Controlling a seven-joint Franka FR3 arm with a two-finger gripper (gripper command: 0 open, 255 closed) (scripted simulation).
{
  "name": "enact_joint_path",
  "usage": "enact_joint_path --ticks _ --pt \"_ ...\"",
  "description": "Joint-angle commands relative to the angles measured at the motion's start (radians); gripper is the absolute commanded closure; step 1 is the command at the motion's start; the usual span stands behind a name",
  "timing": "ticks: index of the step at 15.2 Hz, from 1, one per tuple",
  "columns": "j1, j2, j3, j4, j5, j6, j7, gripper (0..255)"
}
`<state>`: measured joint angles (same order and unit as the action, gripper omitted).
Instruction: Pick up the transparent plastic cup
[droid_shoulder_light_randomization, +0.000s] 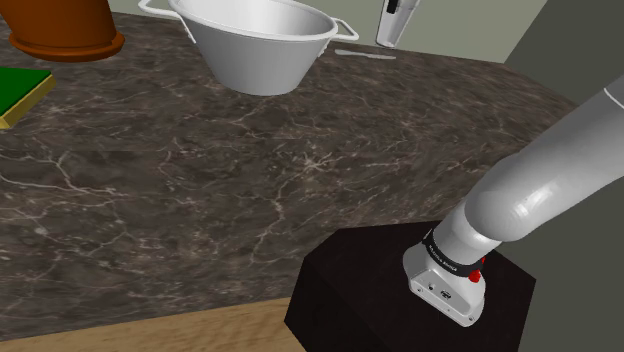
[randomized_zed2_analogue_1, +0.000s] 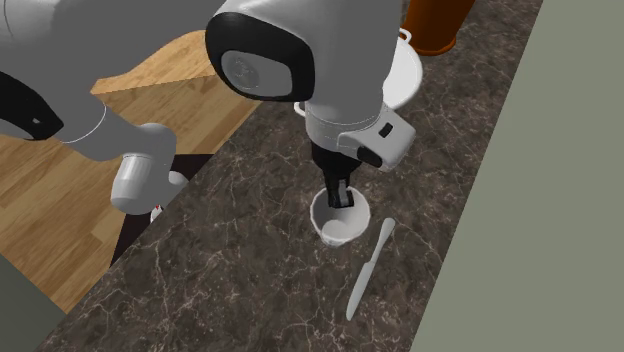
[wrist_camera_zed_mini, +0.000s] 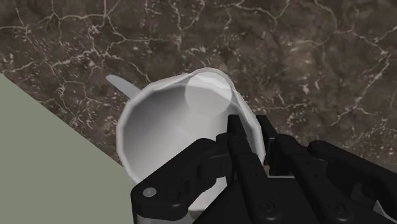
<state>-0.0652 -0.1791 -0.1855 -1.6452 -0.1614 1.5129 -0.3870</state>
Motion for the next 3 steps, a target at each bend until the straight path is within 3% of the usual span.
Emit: enact_joint_path --ticks 1,3 --pt "0.000 0.013 0.000 0.044 0.002 -0.031 -0.005 255" --pt "0.000 0.014 0.000 0.047 0.002 -0.033 -0.005 255"
